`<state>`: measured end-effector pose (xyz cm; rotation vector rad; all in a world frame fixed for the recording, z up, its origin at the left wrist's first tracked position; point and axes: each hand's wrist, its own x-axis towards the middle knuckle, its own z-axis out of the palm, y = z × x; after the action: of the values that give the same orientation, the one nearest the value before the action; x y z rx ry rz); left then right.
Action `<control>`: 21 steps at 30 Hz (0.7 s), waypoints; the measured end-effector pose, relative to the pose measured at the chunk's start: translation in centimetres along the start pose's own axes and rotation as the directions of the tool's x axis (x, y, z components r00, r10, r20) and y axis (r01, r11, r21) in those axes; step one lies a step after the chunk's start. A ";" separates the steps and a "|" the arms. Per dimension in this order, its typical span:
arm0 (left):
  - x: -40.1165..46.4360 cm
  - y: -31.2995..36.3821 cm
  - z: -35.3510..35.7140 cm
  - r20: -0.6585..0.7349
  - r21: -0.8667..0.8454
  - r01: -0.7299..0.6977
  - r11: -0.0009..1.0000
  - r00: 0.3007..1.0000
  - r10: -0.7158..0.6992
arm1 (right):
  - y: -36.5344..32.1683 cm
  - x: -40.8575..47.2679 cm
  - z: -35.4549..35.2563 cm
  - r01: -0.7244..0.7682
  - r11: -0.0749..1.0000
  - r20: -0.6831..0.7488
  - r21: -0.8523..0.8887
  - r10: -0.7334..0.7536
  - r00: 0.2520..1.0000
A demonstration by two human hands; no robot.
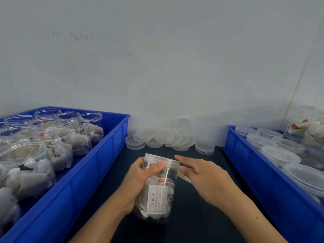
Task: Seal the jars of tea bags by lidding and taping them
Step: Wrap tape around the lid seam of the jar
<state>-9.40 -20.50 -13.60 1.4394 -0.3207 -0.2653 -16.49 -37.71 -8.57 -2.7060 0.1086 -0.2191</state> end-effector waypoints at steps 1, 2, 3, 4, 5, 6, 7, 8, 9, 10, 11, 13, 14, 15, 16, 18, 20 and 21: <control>0.0 -0.1 0.1 0.002 -0.010 -0.004 1.000 1.000 0.004 | 0.1 0.1 0.1 0.002 1.000 -0.005 -0.010 -0.002 1.000; 0.0 -0.1 0.1 0.003 -0.024 -0.007 1.000 1.000 0.007 | 0.1 0.2 0.2 0.003 1.000 -0.009 -0.016 -0.003 1.000; 0.0 -0.2 0.2 0.003 -0.037 -0.009 0.999 1.000 0.009 | 0.1 0.2 0.2 0.004 1.000 -0.012 -0.018 -0.004 1.000; 0.1 -0.3 0.2 0.002 -0.049 -0.011 0.999 1.000 0.012 | 0.1 0.3 0.3 0.006 1.000 -0.015 -0.020 -0.006 1.000; 0.1 -0.4 0.1 0.002 -0.057 -0.015 0.998 1.000 0.015 | 0.1 0.3 0.4 0.008 1.000 -0.018 -0.023 -0.009 1.000; 0.2 -0.6 0.1 0.003 -0.058 -0.021 0.998 1.000 0.021 | 0.1 0.4 0.4 0.010 1.000 -0.023 -0.026 -0.010 1.000; 0.2 -0.7 0.1 0.003 -0.048 -0.029 0.998 1.000 0.029 | 0.1 0.4 0.5 0.008 1.000 -0.028 -0.029 -0.009 1.000; 0.2 -0.7 0.2 0.001 -0.024 -0.036 0.999 0.999 0.036 | 0.0 0.4 0.6 0.006 1.000 -0.034 -0.030 -0.007 0.999; 0.2 -0.8 0.2 -0.003 0.007 -0.044 0.999 0.999 0.044 | 0.0 0.4 0.6 0.004 0.999 -0.042 -0.032 -0.005 0.999; 0.2 -0.8 0.2 -0.011 0.045 -0.059 0.997 0.998 0.059 | -0.1 0.4 0.7 0.004 0.999 -0.055 -0.037 -0.006 0.998; 0.2 -0.9 0.3 -0.027 0.099 -0.083 0.992 0.996 0.086 | -0.2 0.3 0.8 0.004 0.999 -0.070 -0.043 -0.007 0.998; 0.3 -0.9 0.3 -0.077 0.291 -0.156 0.944 0.980 0.186 | -0.4 0.2 0.7 -0.001 0.998 -0.101 -0.058 -0.005 0.995; 0.3 -0.9 0.2 -0.115 0.402 -0.184 0.897 0.962 0.248 | -0.5 0.1 0.6 -0.005 0.998 -0.115 -0.070 -0.003 0.993; 0.3 -0.8 0.3 -0.148 0.494 -0.204 0.845 0.938 0.313 | -0.6 0.0 0.6 -0.006 0.996 -0.128 -0.090 -0.005 0.992; 0.3 -0.7 0.4 -0.165 0.556 -0.220 0.801 0.916 0.366 | -0.8 -0.1 0.6 -0.003 0.993 -0.142 -0.117 -0.014 0.990; -0.1 -0.8 1.1 -0.173 0.576 -0.227 0.785 0.905 0.388 | -1.1 -0.3 0.7 0.007 0.986 -0.166 -0.166 -0.035 0.986; -0.4 -0.7 2.0 -0.191 0.491 -0.187 0.851 0.930 0.314 | -1.4 -0.4 0.9 0.014 0.979 -0.181 -0.202 -0.051 0.982; -0.5 -0.6 2.4 -0.209 0.448 -0.159 0.880 0.938 0.275 | -1.5 -0.6 1.0 0.022 0.975 -0.179 -0.219 -0.062 0.982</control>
<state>-10.71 -22.57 -14.02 1.8296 -0.3294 0.2012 -16.81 -35.89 -8.93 -2.9011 0.1369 -0.4983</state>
